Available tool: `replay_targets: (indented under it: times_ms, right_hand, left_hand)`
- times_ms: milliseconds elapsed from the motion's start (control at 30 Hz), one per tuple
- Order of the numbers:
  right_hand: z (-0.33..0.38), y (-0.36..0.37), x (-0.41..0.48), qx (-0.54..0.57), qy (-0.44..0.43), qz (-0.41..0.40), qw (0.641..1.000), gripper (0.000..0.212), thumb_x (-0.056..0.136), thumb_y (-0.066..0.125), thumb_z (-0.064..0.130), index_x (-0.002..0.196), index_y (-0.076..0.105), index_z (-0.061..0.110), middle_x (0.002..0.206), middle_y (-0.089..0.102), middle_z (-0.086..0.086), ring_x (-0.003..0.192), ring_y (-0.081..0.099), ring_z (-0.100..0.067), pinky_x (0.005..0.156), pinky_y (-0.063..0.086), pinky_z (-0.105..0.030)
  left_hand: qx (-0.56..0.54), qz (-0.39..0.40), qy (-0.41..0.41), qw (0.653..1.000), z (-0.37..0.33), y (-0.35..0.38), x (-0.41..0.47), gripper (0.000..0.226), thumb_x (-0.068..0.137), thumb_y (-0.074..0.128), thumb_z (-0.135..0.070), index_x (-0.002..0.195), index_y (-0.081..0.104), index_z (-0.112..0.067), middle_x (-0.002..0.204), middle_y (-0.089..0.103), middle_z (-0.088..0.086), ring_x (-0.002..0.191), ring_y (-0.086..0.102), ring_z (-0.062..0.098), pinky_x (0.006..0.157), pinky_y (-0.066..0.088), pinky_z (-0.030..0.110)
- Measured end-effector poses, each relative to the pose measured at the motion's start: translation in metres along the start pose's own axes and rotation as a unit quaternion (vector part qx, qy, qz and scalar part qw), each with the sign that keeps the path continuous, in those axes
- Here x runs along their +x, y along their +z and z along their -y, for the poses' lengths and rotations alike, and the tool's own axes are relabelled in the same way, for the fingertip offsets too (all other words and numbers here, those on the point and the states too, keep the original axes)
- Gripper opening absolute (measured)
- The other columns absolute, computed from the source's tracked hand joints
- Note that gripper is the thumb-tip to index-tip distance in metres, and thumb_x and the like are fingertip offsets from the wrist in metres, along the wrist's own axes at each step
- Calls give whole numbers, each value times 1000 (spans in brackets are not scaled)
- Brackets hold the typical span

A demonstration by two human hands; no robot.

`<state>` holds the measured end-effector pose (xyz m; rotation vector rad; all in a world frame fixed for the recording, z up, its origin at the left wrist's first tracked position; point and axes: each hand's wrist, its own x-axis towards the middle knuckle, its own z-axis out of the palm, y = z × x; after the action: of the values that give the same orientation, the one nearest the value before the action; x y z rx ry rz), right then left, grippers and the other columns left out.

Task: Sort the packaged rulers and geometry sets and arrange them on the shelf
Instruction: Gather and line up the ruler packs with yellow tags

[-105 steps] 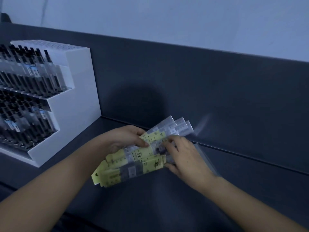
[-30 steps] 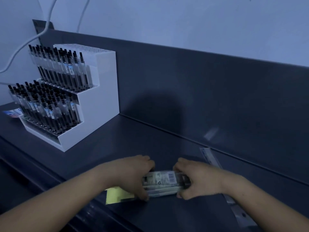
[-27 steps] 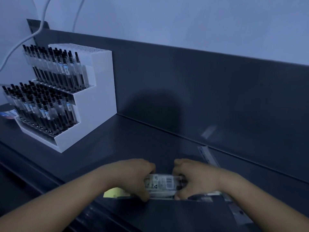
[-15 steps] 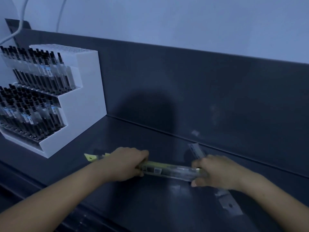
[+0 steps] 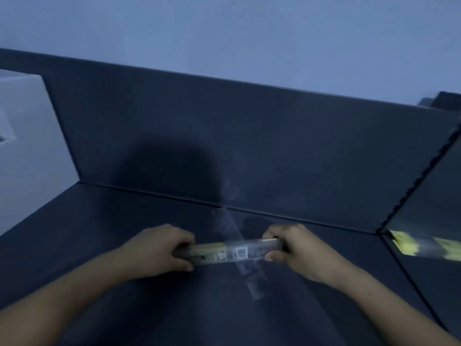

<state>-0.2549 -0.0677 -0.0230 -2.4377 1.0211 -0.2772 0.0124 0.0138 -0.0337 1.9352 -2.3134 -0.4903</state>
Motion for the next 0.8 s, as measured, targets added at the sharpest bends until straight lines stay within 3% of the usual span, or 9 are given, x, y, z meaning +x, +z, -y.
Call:
replay_targets:
  times_ms: [67, 167, 267, 367, 433, 567, 700, 800]
  right_hand:
    - [-24, -20, -22, 111, 55, -13, 992, 7, 82, 71, 16, 84, 65, 19, 74, 62, 5, 66, 53, -2, 62, 41, -16]
    - [-54, -38, -58, 285, 143, -49, 947, 13, 81, 71, 15, 83, 64, 4, 71, 63, 3, 69, 57, -4, 63, 43, -17]
    - [-74, -44, -91, 434, 231, -99, 865, 34, 76, 68, 15, 102, 61, -5, 85, 66, -12, 68, 63, -15, 56, 48, -21]
    - [-89, -49, -123, 560, 273, -175, 762, 19, 79, 61, 9, 97, 60, 3, 75, 61, -10, 53, 57, -13, 44, 44, -19]
    - [-104, -52, -145, 592, 298, -245, 707, 3, 87, 54, 5, 87, 57, 5, 65, 59, -8, 47, 55, -12, 40, 43, -19]
    - [-137, -56, -183, 605, 370, -356, 609, 16, 92, 47, 4, 77, 53, 5, 48, 56, -7, 38, 55, -13, 36, 43, -16]
    - [-182, -76, -212, 570, 393, -440, 572, 17, 93, 46, 2, 77, 51, 4, 40, 57, -5, 32, 56, -12, 35, 44, -14]
    - [-223, -105, -227, 549, 388, -482, 562, 17, 94, 44, 3, 79, 51, 4, 40, 57, -6, 32, 55, -11, 34, 43, -14]
  left_hand:
    - [-113, 15, -3, 993, -1, -4, 7, 30, 67, 66, -61, 76, 62, -33, 81, 67, -9, 73, 58, 1, 68, 45, 24]
    - [-269, 6, -27, 963, -22, -6, 22, 52, 51, 73, -70, 76, 72, -25, 74, 71, 0, 64, 61, 5, 61, 45, 23]
    - [-415, 36, -52, 908, -55, -7, 46, 32, 69, 77, -37, 82, 72, -8, 74, 71, 17, 62, 64, 18, 54, 49, 25]
    - [-486, 76, -70, 868, -94, -1, 72, 19, 81, 68, -14, 93, 68, 0, 70, 68, 18, 60, 65, 21, 52, 54, 26]
    - [-542, 113, -74, 829, -122, 7, 89, 13, 85, 62, -4, 95, 66, 3, 79, 68, 16, 66, 67, 19, 55, 56, 26]
    - [-585, 150, -59, 795, -175, 23, 123, 14, 89, 54, 8, 96, 66, 4, 105, 64, 20, 88, 67, 25, 62, 58, 27]
    - [-612, 131, -78, 776, -233, 39, 160, 26, 88, 53, 10, 113, 56, 6, 119, 57, 23, 87, 66, 28, 60, 60, 28]
    - [-622, 108, -98, 770, -278, 48, 191, 30, 87, 56, 9, 115, 51, 0, 118, 56, 22, 80, 67, 27, 58, 60, 28]
